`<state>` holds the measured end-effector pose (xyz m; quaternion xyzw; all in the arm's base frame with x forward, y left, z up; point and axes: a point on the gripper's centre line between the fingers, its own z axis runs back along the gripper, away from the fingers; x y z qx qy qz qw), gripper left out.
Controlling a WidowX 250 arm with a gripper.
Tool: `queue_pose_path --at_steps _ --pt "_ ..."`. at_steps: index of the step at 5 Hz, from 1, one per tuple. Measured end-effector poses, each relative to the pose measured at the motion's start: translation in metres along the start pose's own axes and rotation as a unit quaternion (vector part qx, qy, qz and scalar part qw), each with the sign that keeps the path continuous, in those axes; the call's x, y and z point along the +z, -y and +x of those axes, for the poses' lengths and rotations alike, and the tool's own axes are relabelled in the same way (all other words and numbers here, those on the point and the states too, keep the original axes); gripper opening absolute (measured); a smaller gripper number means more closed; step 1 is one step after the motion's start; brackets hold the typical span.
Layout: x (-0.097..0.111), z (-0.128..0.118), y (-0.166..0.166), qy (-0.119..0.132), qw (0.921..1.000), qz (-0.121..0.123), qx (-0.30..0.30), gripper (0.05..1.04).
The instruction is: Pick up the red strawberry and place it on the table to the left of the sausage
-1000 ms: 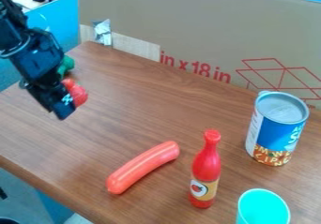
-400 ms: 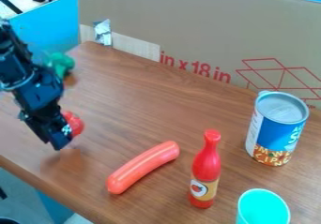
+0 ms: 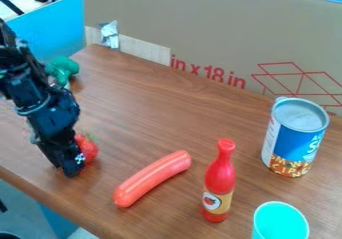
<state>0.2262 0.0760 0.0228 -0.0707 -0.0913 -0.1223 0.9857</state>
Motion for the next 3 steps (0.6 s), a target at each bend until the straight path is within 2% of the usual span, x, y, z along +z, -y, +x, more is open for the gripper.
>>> queue_pose_path --at_steps 1,2,3 --pt "-0.0033 0.004 0.002 0.003 0.9999 0.008 -0.011 0.283" --pt "-0.0045 0.0066 0.0003 0.005 0.9999 0.01 -0.005 0.174" --pt "-0.0014 0.0097 0.0046 0.006 1.0 -0.002 0.004 0.375"
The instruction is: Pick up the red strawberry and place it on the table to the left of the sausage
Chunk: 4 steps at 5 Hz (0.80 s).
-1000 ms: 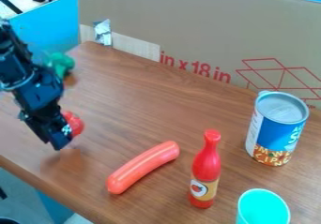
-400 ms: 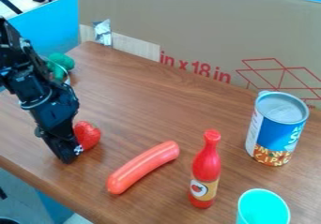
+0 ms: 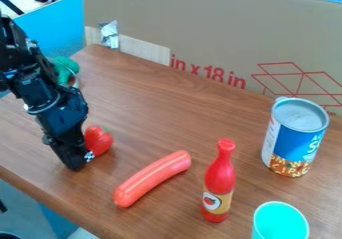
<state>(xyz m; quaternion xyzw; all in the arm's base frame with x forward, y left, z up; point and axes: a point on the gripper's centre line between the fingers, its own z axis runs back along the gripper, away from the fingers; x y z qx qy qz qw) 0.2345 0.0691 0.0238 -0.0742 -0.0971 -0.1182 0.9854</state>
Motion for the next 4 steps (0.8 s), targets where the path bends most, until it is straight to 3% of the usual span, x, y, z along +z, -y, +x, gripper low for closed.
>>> queue_pose_path --at_steps 1,2,3,4 --pt "0.022 0.002 0.002 0.013 0.9999 0.003 0.001 0.677" --pt "0.073 0.009 -0.003 0.043 0.999 0.012 0.0 0.961" --pt "0.126 0.013 -0.012 0.064 0.9958 0.062 0.021 1.006" --pt "0.149 0.017 -0.023 0.06 0.9915 0.107 0.043 1.002"
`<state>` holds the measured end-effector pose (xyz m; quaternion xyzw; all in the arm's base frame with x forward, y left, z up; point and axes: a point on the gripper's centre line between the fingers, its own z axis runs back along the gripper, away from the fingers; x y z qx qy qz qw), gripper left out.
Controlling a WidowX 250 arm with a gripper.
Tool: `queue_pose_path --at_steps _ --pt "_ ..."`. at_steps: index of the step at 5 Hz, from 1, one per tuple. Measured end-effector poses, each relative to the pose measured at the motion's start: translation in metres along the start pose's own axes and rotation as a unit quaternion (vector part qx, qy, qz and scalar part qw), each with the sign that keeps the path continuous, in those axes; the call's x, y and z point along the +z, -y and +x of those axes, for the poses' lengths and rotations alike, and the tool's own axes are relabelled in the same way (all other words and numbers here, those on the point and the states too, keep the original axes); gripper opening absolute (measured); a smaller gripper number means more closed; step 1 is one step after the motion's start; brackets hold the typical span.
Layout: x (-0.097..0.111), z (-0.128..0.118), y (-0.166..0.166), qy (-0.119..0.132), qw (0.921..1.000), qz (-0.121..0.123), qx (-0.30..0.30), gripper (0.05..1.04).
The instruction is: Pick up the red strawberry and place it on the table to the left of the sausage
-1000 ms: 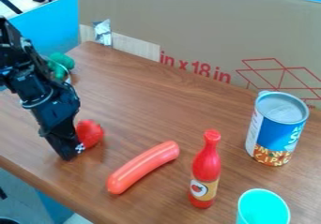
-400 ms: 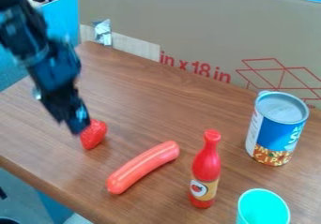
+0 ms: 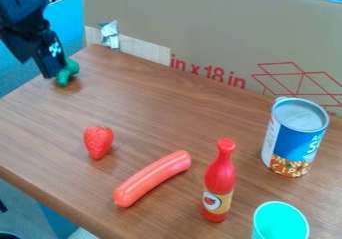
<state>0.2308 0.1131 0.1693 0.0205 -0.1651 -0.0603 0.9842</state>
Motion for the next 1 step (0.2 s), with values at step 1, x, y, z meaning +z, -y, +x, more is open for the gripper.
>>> queue_pose_path --at_steps 1 --pt "-0.0041 0.0087 -0.0106 -0.041 0.999 0.015 0.015 1.001"
